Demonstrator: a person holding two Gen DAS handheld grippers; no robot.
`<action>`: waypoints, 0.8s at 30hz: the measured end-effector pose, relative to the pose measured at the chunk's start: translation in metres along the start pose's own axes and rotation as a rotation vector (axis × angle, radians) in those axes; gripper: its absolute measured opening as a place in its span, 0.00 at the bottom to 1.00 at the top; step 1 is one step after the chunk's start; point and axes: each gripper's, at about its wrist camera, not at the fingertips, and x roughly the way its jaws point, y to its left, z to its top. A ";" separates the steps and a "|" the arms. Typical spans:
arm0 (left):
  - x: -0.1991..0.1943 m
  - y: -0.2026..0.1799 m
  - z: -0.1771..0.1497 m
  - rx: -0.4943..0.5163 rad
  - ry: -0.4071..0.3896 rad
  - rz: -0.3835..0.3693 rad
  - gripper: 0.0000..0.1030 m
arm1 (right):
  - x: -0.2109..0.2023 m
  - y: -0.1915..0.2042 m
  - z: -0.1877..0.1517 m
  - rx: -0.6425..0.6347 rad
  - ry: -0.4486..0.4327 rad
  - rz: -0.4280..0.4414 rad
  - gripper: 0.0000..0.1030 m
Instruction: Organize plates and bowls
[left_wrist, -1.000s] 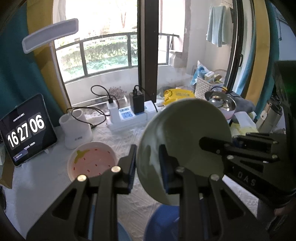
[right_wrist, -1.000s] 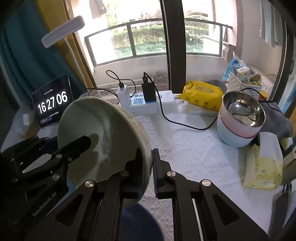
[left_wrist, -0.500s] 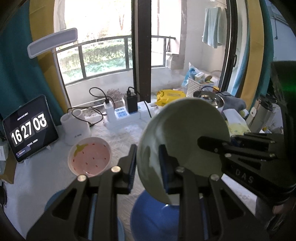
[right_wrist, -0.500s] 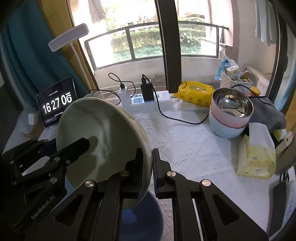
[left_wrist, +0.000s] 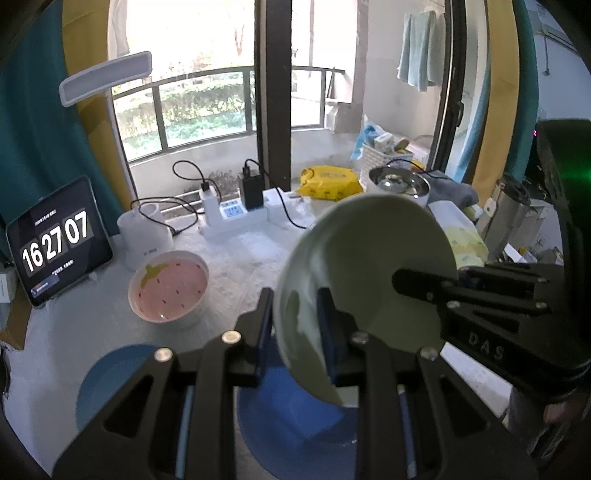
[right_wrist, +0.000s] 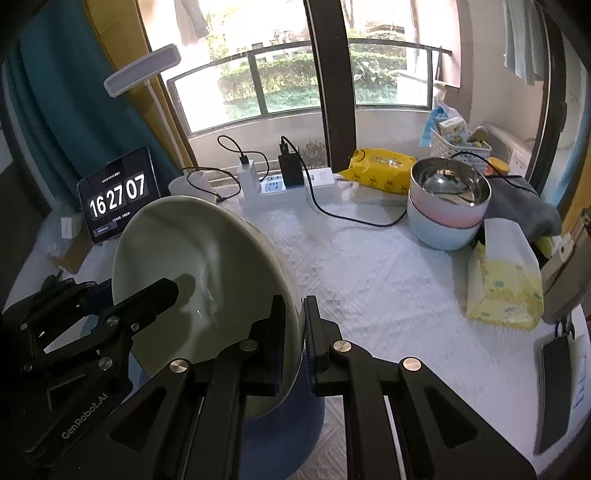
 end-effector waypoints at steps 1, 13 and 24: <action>-0.001 -0.002 -0.002 0.001 0.002 -0.002 0.23 | -0.001 0.000 -0.002 0.003 0.002 0.000 0.10; -0.006 -0.015 -0.022 0.004 0.039 -0.022 0.23 | -0.006 -0.005 -0.025 0.024 0.029 -0.004 0.10; 0.004 -0.011 -0.048 -0.018 0.110 0.004 0.23 | 0.013 0.000 -0.047 0.023 0.105 0.019 0.10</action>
